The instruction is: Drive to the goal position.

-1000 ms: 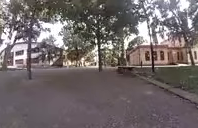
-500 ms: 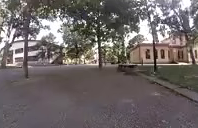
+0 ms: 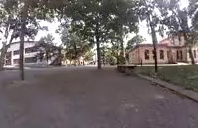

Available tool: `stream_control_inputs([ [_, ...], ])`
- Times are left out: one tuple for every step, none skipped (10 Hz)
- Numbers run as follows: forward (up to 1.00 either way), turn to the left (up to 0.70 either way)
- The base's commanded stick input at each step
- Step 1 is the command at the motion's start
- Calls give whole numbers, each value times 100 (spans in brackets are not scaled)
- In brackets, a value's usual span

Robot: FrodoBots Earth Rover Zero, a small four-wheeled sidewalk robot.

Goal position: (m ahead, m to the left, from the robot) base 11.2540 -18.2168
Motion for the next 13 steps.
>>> stream_control_inputs([
  [44,2],
  [44,2],
  [44,2],
  [44,2],
  [44,2],
  [44,2],
  [44,2],
  [44,2],
  [44,2],
  [44,2],
  [44,2],
  [44,2],
  [44,2],
])
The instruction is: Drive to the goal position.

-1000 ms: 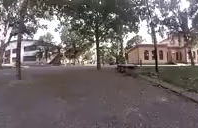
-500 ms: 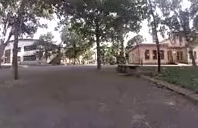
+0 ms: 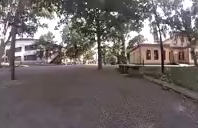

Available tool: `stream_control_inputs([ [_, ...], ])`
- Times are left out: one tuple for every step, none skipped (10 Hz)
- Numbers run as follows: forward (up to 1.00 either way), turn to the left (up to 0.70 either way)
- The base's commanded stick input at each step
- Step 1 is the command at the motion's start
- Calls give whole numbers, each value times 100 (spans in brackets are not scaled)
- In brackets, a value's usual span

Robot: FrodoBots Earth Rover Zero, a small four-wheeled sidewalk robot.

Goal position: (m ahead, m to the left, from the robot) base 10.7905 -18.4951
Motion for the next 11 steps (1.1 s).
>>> stream_control_inputs([
  [44,2],
  [44,2],
  [44,2],
  [44,2],
  [44,2],
  [44,2],
  [44,2],
  [44,-14],
  [44,-27],
  [44,-27],
  [44,-27],
])
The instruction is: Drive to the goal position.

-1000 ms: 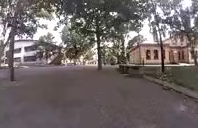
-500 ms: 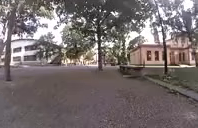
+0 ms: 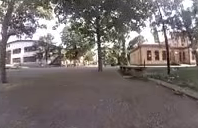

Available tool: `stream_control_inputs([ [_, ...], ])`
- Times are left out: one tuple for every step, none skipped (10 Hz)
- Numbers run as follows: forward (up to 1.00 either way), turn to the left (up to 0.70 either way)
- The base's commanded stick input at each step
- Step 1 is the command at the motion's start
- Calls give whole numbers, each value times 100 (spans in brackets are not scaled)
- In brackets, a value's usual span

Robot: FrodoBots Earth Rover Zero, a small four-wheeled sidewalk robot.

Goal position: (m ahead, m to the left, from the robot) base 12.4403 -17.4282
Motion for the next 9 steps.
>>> stream_control_inputs([
  [44,-27],
  [44,-27],
  [44,-27],
  [44,-26],
  [44,-12],
  [44,2],
  [44,2],
  [44,2],
  [44,2],
])
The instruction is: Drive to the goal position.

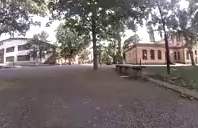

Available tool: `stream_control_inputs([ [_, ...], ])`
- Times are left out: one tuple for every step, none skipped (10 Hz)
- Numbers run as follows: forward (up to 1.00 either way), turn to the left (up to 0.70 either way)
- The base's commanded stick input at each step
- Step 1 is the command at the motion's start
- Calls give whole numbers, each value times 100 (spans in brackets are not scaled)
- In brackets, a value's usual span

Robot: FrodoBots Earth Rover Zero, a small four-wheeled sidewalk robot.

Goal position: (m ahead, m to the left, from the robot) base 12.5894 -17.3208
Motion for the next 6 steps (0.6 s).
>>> stream_control_inputs([
  [44,2],
  [44,2],
  [44,2],
  [44,2],
  [44,2],
  [44,2],
])
